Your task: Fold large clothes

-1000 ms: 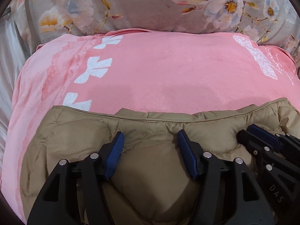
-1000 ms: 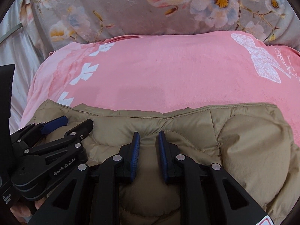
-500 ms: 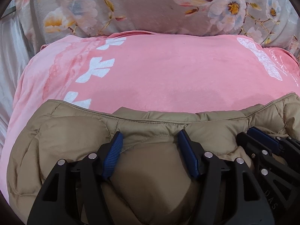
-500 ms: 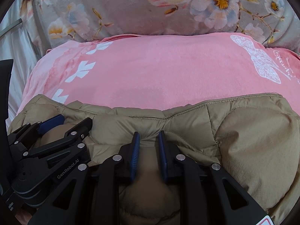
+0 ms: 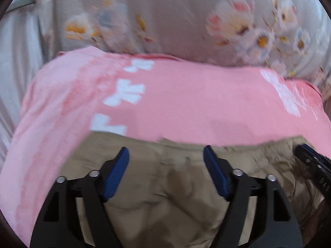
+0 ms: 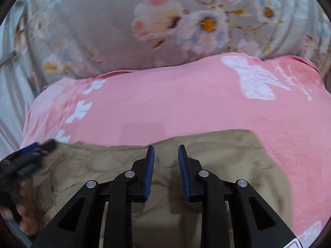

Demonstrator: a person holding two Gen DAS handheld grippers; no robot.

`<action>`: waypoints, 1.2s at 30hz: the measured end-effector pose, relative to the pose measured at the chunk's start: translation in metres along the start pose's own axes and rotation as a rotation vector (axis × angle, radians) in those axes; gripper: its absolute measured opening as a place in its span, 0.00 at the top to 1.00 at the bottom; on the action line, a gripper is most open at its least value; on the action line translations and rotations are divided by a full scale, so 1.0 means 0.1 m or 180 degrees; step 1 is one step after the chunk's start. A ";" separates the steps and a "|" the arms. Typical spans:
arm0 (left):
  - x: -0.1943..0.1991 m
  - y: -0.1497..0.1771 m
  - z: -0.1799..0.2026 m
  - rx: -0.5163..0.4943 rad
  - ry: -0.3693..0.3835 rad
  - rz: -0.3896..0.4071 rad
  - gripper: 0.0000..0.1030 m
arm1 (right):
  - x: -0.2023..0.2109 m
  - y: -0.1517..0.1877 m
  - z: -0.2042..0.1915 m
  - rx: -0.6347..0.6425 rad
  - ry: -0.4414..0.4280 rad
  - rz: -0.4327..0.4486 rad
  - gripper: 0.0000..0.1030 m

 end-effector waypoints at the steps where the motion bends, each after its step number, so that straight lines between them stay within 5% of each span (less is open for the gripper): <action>1: 0.01 -0.07 -0.13 0.0024 -0.0097 0.0014 0.24 | -0.02 -0.02 0.17 -0.0118 0.0080 -0.0040 0.77; 8: -0.53 0.21 -0.51 0.0139 -0.0336 -0.0405 0.25 | -0.38 0.18 0.49 -0.0310 0.0232 -0.0282 0.79; 22: -0.75 0.40 -0.50 0.0260 -0.0273 -0.0428 0.19 | -0.49 0.30 0.47 -0.0238 0.0281 -0.0236 0.78; 32: -0.74 0.39 -0.52 0.0359 -0.0190 -0.0460 0.18 | -0.52 0.28 0.48 -0.0266 0.0279 -0.0262 0.78; 34: -0.56 0.41 -0.63 0.0551 -0.0127 -0.0505 0.20 | -0.42 0.26 0.45 -0.0211 0.0426 -0.0306 0.78; 36: -0.19 0.46 -0.77 0.0791 0.0035 -0.0480 0.20 | -0.12 0.22 0.23 -0.0255 0.0144 -0.0174 0.77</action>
Point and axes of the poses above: each gripper's, at about its wrist camera, not at the fingertips, and x roughly against the way its jaws point, z to its right, y to its underside, the point moved 10 cm from there along -x, roughly the way its jaws point, and after that the axes turned 3 degrees about -y, right-handed, at the moved point
